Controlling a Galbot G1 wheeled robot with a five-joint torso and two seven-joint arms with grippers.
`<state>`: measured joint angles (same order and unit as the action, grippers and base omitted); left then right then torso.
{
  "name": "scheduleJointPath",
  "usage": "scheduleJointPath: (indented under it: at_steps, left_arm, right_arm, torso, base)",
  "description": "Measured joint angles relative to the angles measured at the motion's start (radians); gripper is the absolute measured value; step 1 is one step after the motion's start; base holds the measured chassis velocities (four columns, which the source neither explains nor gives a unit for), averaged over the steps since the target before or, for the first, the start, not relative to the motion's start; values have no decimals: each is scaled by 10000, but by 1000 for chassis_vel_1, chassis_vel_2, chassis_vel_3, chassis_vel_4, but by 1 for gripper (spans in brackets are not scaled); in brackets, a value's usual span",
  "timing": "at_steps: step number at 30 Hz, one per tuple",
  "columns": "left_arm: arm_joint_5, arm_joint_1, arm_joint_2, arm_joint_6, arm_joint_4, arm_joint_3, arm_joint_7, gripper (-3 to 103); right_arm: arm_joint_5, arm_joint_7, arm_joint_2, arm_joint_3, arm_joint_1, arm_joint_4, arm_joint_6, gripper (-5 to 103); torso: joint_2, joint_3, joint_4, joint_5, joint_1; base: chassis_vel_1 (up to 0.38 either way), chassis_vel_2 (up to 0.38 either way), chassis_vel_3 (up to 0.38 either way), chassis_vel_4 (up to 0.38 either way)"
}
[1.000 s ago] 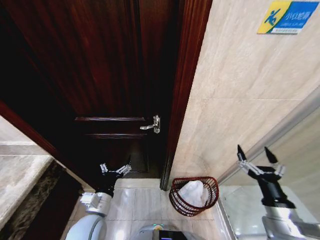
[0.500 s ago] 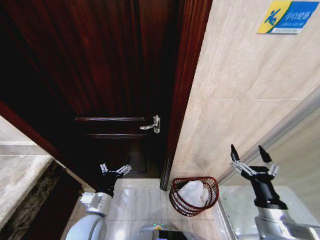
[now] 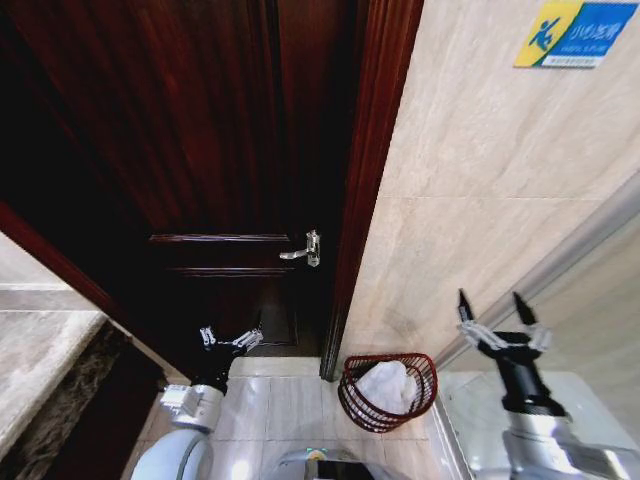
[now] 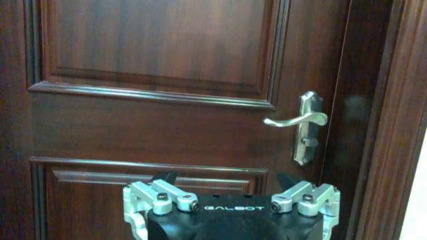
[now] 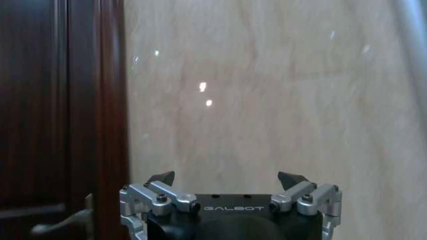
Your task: Discard the used towel into the hamper.
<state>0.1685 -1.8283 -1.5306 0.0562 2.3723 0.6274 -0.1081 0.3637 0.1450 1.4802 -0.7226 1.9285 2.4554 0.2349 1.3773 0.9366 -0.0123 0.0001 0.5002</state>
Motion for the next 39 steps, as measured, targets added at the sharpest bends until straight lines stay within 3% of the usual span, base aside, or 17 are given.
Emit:
scheduleJointPath:
  at_steps: [7, 11, 23, 39]
  left_arm:
    - [0, 0, 1, 0, 0, 0, 0, 100]
    - [0, 0, 0, 0, 0, 0, 0, 100]
    - [0, 0, 0, 0, 0, 0, 0, 100]
    - [0, 0, 0, 0, 0, 0, 0, 100]
  right_arm:
    - [-1287, -649, 347, 1170, 24, -70, 13, 100]
    - [-1796, -924, 364, 1261, 94, -17, 17, 100]
    - [-1910, -1371, 163, 1443, 211, -65, -326, 100]
    - [-1891, -1376, 157, 1434, 215, -36, -345, 100]
  torso:
    - [0, 0, 0, -2, 0]
    - [0, 0, 0, -2, 0]
    - [0, 0, 0, -1, 0]
    - [0, 0, 0, -1, 0]
  base:
    - [0, 0, 0, 0]
    - [0, 0, 0, 0]
    - [0, 0, 0, 0]
    - [0, 0, 0, 0]
